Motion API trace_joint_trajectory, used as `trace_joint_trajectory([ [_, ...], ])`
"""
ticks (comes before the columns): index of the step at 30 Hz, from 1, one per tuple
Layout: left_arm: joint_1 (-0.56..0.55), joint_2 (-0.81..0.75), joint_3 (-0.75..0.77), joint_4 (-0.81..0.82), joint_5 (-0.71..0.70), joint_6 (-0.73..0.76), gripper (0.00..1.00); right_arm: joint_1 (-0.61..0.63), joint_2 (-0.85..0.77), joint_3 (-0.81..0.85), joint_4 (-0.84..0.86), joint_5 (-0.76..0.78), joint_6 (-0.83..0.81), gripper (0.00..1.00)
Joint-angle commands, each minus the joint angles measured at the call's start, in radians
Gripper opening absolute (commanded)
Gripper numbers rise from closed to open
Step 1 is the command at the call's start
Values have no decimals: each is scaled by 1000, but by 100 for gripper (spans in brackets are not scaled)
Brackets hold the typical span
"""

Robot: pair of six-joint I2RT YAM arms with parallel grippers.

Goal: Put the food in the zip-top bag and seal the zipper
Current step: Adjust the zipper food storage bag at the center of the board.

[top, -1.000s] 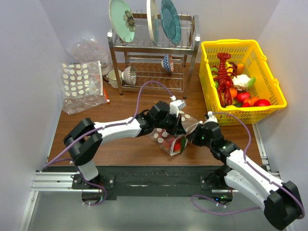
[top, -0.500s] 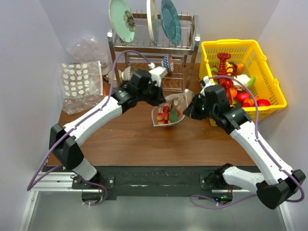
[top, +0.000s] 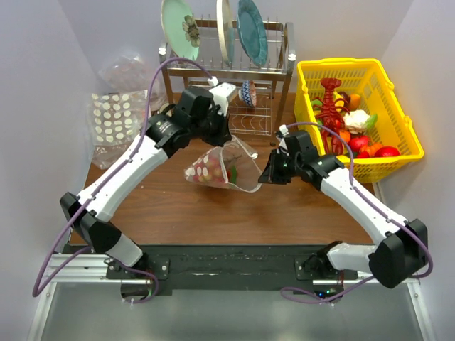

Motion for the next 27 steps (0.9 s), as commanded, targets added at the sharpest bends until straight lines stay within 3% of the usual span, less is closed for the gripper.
trace_joint_trajectory([
  [1, 10, -76, -203, 118, 29, -18, 0, -4, -75, 185, -66, 30, -48, 0],
  [4, 10, -92, -325, 208, 58, -61, 0, -6, -81, 292, -114, 58, -73, 0],
  [12, 10, -125, -187, 156, -20, -33, 0, -4, -75, 141, -11, -4, -38, 0],
  [25, 10, -69, -224, 215, -2, -18, 0, -4, -69, 121, 10, 39, -45, 0],
  [27, 11, -69, -227, 225, -13, -15, 0, -6, -64, 130, 1, 57, -56, 6],
])
